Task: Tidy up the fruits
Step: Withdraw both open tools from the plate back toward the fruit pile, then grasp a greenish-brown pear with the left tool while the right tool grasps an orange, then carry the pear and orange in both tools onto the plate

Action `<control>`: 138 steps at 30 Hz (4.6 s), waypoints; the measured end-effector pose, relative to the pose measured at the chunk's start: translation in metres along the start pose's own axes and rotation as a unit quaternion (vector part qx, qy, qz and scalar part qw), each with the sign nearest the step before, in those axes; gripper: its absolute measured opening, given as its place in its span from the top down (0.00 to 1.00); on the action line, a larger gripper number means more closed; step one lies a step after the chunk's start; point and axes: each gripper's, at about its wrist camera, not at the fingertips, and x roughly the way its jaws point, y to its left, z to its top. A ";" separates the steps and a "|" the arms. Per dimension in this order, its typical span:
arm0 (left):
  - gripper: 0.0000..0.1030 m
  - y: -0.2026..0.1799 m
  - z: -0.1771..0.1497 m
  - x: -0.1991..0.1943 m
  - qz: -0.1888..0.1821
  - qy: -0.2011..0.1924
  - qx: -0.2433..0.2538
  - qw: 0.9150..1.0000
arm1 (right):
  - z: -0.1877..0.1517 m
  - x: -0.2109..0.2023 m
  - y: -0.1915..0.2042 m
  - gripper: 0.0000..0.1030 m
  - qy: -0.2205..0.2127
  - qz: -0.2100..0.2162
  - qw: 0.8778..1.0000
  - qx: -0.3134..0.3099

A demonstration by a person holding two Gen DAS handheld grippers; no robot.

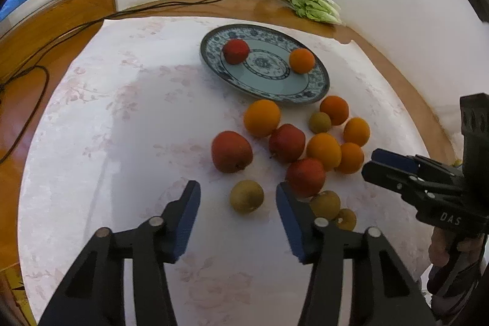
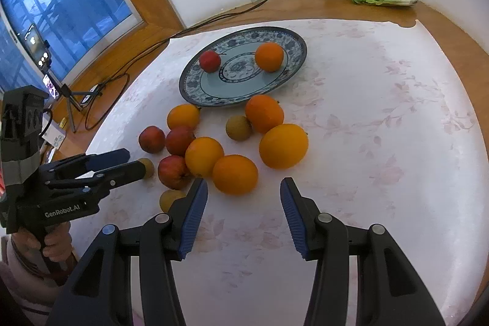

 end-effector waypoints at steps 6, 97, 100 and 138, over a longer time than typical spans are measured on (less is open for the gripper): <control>0.55 -0.003 -0.001 0.005 -0.012 0.001 -0.001 1.000 | 0.001 0.003 0.003 0.51 -0.001 0.002 1.000 -0.002; 0.75 -0.024 0.062 -0.018 -0.026 -0.049 0.021 0.998 | 0.030 -0.017 0.020 0.65 -0.052 -0.007 0.998 -0.037; 0.75 -0.024 0.071 -0.014 -0.026 -0.050 0.021 0.998 | 0.037 -0.019 0.020 0.65 -0.058 -0.007 0.998 -0.038; 0.75 -0.010 0.117 0.053 -0.011 -0.045 0.003 0.999 | 0.081 0.018 0.002 0.65 -0.057 -0.019 0.998 -0.024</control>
